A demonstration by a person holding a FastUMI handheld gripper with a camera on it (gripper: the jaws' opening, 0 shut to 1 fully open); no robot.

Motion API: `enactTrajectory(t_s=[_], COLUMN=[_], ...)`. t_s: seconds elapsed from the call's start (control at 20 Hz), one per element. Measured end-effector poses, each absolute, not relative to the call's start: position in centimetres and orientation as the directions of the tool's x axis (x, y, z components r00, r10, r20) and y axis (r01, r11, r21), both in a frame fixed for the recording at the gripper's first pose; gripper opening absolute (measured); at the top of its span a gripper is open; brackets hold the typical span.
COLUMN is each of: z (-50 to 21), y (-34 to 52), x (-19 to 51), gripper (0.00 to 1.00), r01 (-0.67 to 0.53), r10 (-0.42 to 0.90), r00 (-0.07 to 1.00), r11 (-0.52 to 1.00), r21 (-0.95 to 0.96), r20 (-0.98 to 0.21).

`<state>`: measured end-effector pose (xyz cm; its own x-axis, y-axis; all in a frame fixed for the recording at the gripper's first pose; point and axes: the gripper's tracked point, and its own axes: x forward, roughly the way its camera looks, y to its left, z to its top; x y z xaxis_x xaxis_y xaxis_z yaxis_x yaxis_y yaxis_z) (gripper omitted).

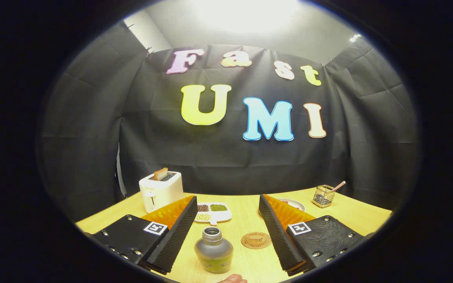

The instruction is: Take the bottle from table, then pour the juice into the cup, finally place the bottle on the coaster

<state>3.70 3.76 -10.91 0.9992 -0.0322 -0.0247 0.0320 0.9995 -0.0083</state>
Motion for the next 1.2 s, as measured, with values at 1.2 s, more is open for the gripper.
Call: enactTrajectory(t_s=[1.2], z=[-21.5], y=[5.6], x=[6.5], gripper=[0.96], r01=[-0.003], r10=[0.002], r00=[0.997], r11=[1.000], r21=[-0.011], r20=[-0.083])
